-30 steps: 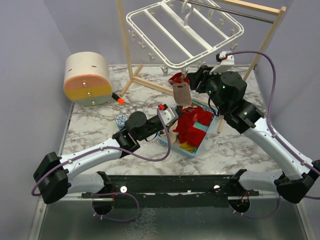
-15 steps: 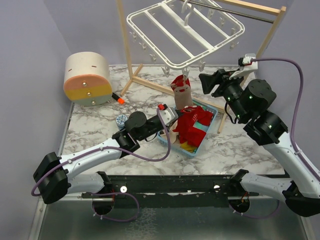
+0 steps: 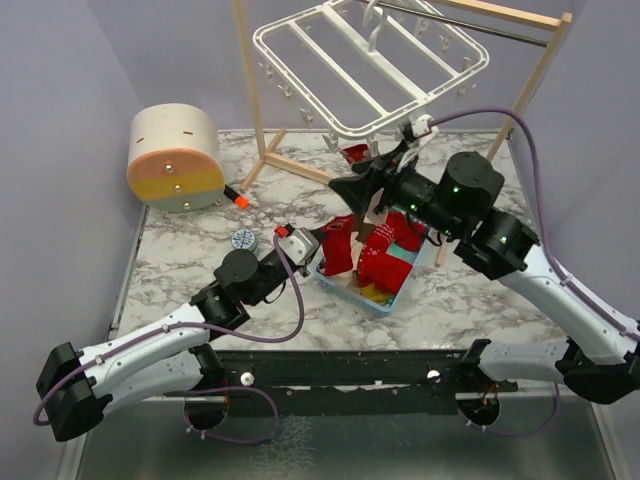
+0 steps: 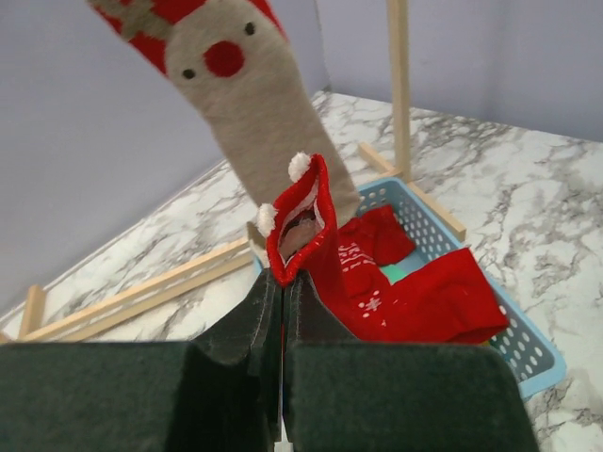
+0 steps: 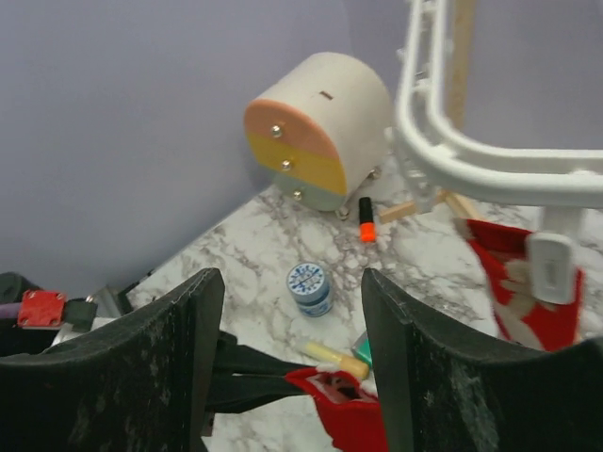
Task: Clip the socks to the hanger
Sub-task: Open the clamp at the hanger, then clamp the sock onto the hanger.
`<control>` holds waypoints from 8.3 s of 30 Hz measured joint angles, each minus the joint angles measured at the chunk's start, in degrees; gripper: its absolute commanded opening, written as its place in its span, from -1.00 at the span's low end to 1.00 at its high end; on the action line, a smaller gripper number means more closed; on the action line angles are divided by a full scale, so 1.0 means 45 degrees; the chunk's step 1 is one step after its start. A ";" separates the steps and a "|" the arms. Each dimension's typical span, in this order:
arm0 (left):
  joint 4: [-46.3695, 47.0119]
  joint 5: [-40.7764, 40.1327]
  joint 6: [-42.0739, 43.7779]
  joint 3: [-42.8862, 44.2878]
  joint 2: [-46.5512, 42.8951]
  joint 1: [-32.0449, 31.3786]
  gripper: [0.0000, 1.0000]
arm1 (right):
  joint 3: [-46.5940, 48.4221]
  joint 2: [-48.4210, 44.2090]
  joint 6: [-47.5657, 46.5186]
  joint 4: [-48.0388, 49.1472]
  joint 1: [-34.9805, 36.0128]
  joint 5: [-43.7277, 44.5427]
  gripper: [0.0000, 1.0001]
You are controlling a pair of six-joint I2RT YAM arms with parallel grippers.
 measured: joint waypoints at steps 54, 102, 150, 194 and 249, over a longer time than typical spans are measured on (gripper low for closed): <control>-0.1234 -0.2356 0.0058 -0.0699 -0.1807 0.0015 -1.00 | -0.0816 0.3041 -0.0646 0.6008 0.1647 0.5867 0.39; -0.1200 -0.2341 -0.0005 -0.0981 -0.1855 0.0015 -1.00 | -0.0850 0.3565 -0.0287 0.8213 0.1316 0.6125 0.29; -0.1132 -0.2273 -0.0248 -0.1137 -0.2016 0.0015 -1.00 | -0.4551 0.3531 -0.0466 1.4144 0.1316 0.5605 0.28; -0.1132 -0.2205 -0.0306 -0.1219 -0.2161 0.0024 -1.00 | -0.3735 0.4284 -0.0651 1.4639 0.1253 0.6319 -0.97; -0.1525 -0.3886 -0.3623 0.3968 0.2050 0.2123 -1.00 | -0.3099 0.4109 0.0126 1.2206 0.1234 0.7106 -0.99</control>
